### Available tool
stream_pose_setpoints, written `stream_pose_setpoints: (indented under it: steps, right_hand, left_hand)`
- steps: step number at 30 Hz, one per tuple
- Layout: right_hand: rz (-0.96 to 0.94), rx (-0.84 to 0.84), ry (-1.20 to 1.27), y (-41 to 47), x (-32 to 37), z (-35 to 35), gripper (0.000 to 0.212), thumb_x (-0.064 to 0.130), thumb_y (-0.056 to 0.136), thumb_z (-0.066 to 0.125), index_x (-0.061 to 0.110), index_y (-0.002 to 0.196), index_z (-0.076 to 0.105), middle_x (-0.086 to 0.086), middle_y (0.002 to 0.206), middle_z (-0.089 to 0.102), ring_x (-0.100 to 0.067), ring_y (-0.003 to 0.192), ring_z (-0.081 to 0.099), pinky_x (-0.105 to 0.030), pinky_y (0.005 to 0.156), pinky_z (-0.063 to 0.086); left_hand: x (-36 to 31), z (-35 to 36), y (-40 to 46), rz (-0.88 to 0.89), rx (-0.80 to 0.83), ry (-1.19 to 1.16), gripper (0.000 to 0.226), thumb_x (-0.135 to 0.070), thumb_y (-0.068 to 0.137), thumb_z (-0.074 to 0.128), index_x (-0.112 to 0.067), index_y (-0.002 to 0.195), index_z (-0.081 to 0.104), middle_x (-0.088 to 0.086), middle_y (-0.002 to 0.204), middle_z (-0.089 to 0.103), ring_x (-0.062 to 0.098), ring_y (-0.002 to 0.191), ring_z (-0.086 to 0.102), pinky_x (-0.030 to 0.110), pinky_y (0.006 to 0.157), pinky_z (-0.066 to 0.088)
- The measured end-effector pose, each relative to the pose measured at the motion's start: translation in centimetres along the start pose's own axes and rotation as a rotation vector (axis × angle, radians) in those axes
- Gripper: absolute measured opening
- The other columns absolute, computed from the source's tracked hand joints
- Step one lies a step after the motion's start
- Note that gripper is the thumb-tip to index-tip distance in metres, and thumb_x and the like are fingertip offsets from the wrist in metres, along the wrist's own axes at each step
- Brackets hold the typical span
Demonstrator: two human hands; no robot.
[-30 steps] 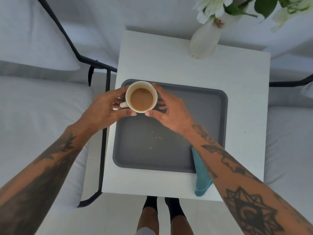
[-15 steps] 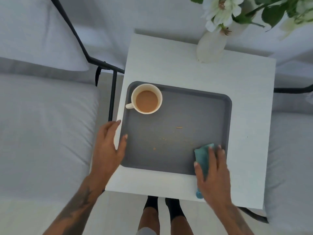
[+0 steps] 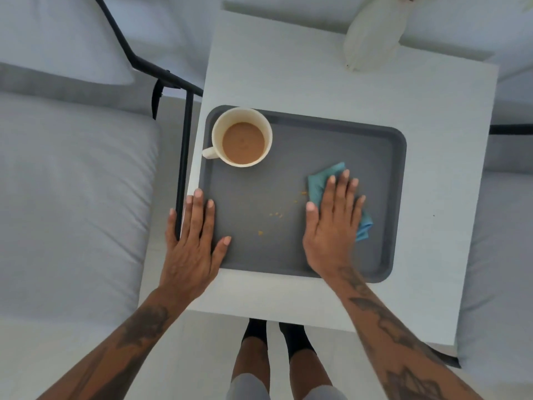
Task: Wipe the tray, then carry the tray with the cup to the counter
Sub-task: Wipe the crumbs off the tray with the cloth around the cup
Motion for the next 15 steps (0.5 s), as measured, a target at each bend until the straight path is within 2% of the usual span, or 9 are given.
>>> stream_pose_setpoints:
  steps: [5,9,12,15]
  right_hand:
    - [-0.1,0.017,0.075,-0.7,8.3,2.9,0.06,0.032,0.101,0.026,0.004,0.154,0.022,-0.017,0.163,0.015,-0.034,0.152,0.007,-0.054,0.122,0.009]
    - [-0.17,0.074,0.109,-1.7,12.5,4.3,0.06,0.029,0.099,0.025,0.008,0.155,0.02,-0.013,0.164,0.013,-0.031,0.152,0.006,-0.053,0.122,0.007]
    - [-0.313,0.133,0.092,-2.6,13.3,4.7,0.059,0.03,0.1,0.022,0.011,0.156,0.018,-0.01,0.165,0.012,-0.029,0.153,0.004,-0.053,0.123,0.006]
    - [-0.447,0.173,0.084,-2.8,13.1,5.0,0.058,0.029,0.102,0.025,0.011,0.156,0.017,-0.009,0.165,0.011,-0.029,0.153,0.001,-0.054,0.121,0.008]
  left_hand:
    - [0.2,-0.1,0.1,0.009,0.024,-0.019,0.068,-0.045,0.104,0.019,-0.003,0.158,0.011,0.019,0.167,0.005,0.032,0.155,0.009,0.054,0.123,0.01]
    - [0.3,-0.4,0.2,0.037,0.035,-0.161,0.064,-0.033,0.102,0.016,-0.001,0.157,0.012,0.02,0.167,0.003,0.032,0.155,0.006,0.056,0.123,0.011]
    - [0.5,-0.8,0.1,0.073,0.035,-0.333,0.07,-0.031,0.095,0.02,-0.001,0.157,0.007,0.018,0.167,-0.003,0.031,0.155,-0.001,0.058,0.123,0.002]
    - [0.3,-1.3,0.1,0.028,0.038,-0.526,0.075,-0.032,0.091,0.019,-0.001,0.157,0.004,0.014,0.168,-0.007,0.026,0.156,-0.007,0.056,0.122,-0.008]
Point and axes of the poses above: each hand's wrist, its own y-axis towards the middle knuckle, its own z-axis out of the palm, x = y × z, the point moved 2 cm from there along y, towards the middle knuckle
